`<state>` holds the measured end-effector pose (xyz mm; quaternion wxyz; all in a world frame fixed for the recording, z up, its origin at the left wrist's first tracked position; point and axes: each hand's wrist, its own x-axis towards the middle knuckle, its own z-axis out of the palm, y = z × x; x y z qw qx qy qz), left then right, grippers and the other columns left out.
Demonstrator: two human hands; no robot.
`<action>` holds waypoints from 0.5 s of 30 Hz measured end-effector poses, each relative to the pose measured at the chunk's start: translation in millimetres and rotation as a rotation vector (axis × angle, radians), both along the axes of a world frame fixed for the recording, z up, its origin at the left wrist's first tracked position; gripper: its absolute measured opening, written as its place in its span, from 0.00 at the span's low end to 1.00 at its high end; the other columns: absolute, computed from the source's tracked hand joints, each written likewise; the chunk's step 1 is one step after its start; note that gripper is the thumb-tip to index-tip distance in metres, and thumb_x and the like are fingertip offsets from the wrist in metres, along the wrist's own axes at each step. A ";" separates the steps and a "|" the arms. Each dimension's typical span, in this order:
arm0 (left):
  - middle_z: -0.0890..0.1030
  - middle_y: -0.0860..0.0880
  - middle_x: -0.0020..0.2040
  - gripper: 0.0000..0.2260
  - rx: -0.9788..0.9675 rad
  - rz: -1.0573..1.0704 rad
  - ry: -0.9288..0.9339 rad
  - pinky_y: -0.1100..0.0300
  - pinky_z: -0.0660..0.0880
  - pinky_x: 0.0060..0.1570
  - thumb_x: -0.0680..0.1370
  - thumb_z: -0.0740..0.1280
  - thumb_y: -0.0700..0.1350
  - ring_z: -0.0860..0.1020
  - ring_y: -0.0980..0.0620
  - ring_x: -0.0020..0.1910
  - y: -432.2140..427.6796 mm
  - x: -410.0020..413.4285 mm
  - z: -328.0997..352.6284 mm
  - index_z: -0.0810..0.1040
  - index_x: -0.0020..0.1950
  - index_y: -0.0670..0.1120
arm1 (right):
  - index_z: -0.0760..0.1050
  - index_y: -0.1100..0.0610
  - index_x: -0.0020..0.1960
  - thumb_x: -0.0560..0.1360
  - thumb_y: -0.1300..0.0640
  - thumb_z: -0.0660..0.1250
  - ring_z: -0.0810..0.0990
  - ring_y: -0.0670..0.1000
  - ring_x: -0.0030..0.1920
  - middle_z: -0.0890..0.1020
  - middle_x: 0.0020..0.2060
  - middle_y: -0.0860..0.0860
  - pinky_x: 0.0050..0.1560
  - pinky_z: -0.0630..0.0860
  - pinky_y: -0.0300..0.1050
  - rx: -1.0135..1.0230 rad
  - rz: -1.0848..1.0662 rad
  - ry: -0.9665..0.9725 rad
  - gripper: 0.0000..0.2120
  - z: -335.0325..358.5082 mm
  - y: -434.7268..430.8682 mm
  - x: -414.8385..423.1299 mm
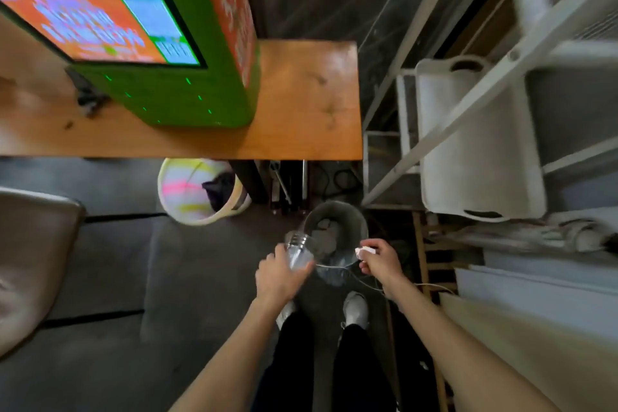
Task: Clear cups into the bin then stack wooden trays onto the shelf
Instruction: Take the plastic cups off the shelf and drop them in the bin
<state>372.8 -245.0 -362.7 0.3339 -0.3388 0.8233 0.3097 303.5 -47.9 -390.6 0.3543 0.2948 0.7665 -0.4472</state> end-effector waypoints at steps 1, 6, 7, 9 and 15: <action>0.76 0.40 0.64 0.36 -0.052 -0.072 -0.007 0.45 0.71 0.61 0.73 0.64 0.68 0.74 0.38 0.64 0.7 -3.7 -23.3 0.66 0.72 0.45 | 0.77 0.55 0.53 0.75 0.66 0.65 0.80 0.50 0.36 0.81 0.45 0.56 0.36 0.81 0.44 0.020 0.022 -0.002 0.10 -26.4 0.3 -3.8; 0.71 0.41 0.70 0.37 -0.121 -0.177 -0.033 0.44 0.66 0.65 0.76 0.62 0.65 0.67 0.39 0.70 10.0 -29.1 -133.2 0.56 0.78 0.47 | 0.77 0.54 0.60 0.74 0.65 0.66 0.82 0.56 0.49 0.80 0.53 0.55 0.49 0.82 0.54 0.075 0.094 -0.004 0.16 -143.5 0.1 -19.9; 0.71 0.41 0.70 0.38 -0.075 -0.112 -0.057 0.45 0.67 0.65 0.75 0.62 0.66 0.68 0.39 0.70 14.6 -33.9 -154.3 0.58 0.77 0.45 | 0.79 0.54 0.56 0.74 0.65 0.67 0.83 0.56 0.45 0.81 0.51 0.55 0.49 0.82 0.55 0.065 0.061 -0.029 0.13 -164.8 -0.3 -22.5; 0.75 0.40 0.66 0.41 0.070 0.125 -0.137 0.48 0.72 0.61 0.71 0.63 0.71 0.73 0.39 0.65 24.1 -42.0 -196.0 0.65 0.72 0.41 | 0.80 0.52 0.46 0.73 0.67 0.68 0.82 0.56 0.42 0.82 0.50 0.58 0.48 0.82 0.57 0.032 -0.038 -0.074 0.11 -206.7 -0.2 -24.6; 0.79 0.39 0.62 0.50 0.253 0.481 -0.196 0.45 0.78 0.59 0.64 0.63 0.77 0.79 0.40 0.59 43.6 -52.5 -284.0 0.70 0.69 0.37 | 0.78 0.61 0.59 0.75 0.70 0.66 0.80 0.55 0.43 0.79 0.52 0.61 0.42 0.80 0.46 -0.066 -0.321 -0.103 0.14 -284.8 -0.9 -29.0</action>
